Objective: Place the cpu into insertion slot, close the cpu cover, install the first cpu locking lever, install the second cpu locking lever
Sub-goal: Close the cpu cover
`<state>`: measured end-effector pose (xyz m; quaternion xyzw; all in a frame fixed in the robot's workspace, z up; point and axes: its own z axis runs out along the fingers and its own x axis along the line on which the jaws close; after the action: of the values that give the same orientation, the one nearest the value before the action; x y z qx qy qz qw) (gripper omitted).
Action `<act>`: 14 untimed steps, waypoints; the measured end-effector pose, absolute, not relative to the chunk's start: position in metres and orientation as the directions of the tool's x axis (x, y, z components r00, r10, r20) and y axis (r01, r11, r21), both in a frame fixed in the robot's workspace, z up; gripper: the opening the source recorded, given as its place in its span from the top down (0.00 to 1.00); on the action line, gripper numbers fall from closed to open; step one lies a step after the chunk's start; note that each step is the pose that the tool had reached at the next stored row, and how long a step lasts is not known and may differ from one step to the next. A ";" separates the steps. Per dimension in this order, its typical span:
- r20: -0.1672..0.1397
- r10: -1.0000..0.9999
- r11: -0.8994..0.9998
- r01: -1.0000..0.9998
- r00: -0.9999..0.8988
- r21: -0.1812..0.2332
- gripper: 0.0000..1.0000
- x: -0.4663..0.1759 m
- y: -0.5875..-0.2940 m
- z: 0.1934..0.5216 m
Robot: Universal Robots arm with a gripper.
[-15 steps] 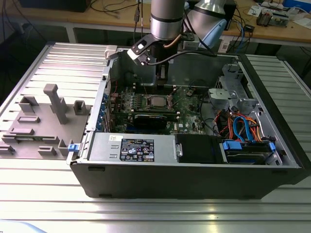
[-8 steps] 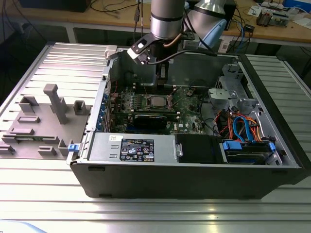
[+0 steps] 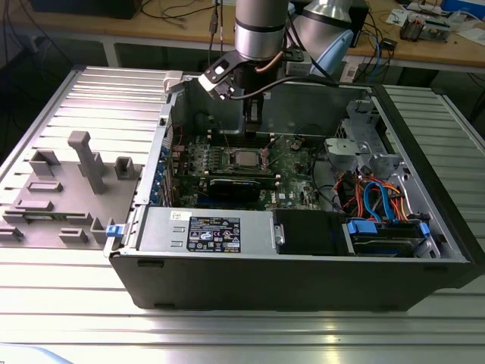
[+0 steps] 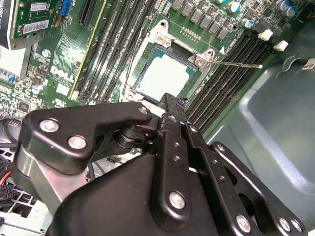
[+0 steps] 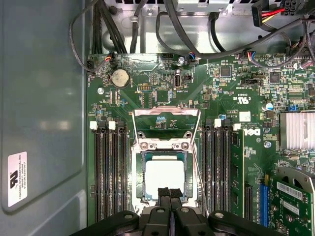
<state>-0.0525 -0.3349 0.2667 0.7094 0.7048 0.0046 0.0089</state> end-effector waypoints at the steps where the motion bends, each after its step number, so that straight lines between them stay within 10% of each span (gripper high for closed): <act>1: -0.006 1.000 -0.006 1.000 0.007 0.019 0.89 -0.052 -0.335 0.268; 14: -0.006 1.000 -0.006 1.000 0.007 0.019 0.89 -0.052 -0.335 0.273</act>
<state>-0.0517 -0.3350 0.2730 0.7094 0.7048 0.0046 0.0089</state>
